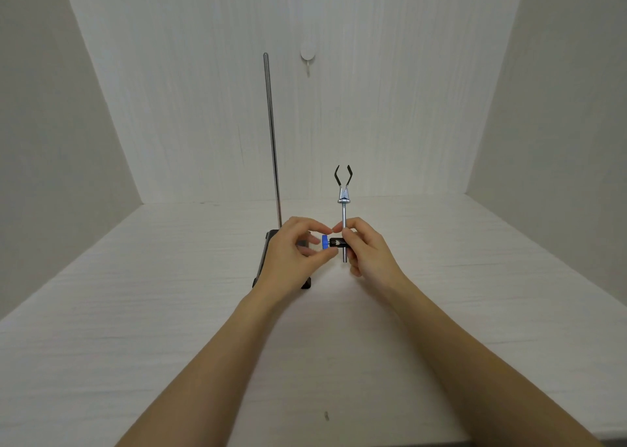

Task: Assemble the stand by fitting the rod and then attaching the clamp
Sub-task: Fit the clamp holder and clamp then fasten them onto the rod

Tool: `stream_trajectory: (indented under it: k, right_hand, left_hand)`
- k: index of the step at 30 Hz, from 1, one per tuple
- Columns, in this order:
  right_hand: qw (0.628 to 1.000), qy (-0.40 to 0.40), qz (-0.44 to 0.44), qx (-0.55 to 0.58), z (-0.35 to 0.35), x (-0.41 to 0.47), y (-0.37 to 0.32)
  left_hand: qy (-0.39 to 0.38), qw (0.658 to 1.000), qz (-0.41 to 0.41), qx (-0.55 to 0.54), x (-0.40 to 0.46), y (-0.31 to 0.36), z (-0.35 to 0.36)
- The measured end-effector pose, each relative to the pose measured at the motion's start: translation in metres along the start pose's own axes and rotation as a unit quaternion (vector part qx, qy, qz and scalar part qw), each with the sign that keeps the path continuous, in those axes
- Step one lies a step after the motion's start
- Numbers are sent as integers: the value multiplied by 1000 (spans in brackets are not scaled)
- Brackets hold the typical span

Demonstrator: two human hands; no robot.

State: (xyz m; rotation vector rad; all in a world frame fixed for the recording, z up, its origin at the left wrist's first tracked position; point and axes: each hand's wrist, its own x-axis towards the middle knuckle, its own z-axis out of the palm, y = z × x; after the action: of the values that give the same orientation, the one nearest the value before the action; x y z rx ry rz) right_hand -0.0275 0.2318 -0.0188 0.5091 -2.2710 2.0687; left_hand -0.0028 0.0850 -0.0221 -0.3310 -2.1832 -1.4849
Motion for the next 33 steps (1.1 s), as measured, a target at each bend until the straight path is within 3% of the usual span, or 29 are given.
stream_trajectory:
  k: [10, 17, 27, 33]
  right_hand:
    - [1000, -12, -10, -13, 3, -1, 1]
    - [1000, 5, -3, 4, 1, 0, 1]
    - [1000, -9, -7, -12, 4, 1, 4]
    - [1000, 16, 0, -8, 0, 3, 5]
  left_hand:
    - [4, 996, -76, -35, 1, 0, 3]
    - [7, 999, -30, -18, 1, 0, -1]
    - [23, 996, -79, -23, 1, -2, 1]
    - [6, 999, -48, -23, 2, 1, -1]
